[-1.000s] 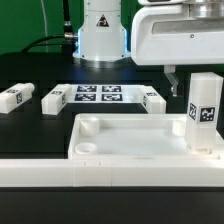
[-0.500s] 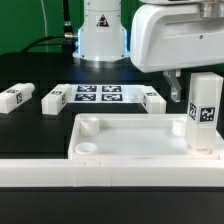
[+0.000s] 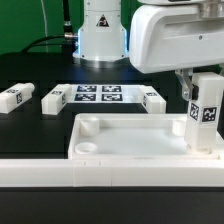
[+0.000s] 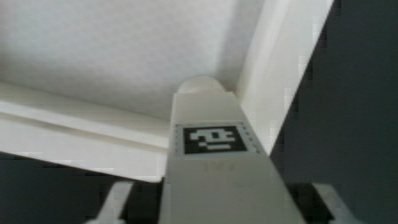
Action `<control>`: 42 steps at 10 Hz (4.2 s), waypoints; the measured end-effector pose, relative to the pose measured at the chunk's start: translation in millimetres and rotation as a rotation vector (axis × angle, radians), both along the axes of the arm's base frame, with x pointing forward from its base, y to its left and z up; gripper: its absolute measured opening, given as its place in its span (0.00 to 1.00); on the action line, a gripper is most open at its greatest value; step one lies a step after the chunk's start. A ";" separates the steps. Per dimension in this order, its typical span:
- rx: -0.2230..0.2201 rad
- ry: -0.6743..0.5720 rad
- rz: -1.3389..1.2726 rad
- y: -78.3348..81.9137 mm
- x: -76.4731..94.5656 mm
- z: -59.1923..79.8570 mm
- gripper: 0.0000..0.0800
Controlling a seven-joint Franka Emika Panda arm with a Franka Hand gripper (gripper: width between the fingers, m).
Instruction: Assemble desk
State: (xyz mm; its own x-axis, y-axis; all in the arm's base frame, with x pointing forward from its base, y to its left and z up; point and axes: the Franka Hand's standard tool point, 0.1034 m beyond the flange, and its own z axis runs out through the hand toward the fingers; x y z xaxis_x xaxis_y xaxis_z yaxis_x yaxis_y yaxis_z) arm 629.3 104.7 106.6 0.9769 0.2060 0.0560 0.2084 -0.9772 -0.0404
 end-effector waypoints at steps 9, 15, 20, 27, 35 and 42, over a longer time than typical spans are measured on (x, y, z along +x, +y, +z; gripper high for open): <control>0.103 0.036 -0.922 -3.5 1.1 -1.3 0.36; 0.147 0.090 -1.374 -2.8 1.2 -1.9 0.36; 0.144 0.087 -1.332 -1.7 0.6 -2.6 0.74; 0.085 0.041 -0.749 1.6 -1.9 -3.9 0.81; 0.027 -0.020 -0.018 1.1 0.8 -2.4 0.81; 0.026 -0.023 0.011 -2.1 1.3 -2.7 0.36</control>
Offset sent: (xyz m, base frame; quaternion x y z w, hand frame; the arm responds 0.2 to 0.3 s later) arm -0.0060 0.0007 -0.0041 0.0165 0.0079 0.2804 0.9597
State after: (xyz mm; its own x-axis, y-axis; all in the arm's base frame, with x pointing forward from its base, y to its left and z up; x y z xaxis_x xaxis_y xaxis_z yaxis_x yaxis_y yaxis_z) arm 630.7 102.6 103.9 0.9729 0.2153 0.0842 0.2207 -0.9735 -0.0605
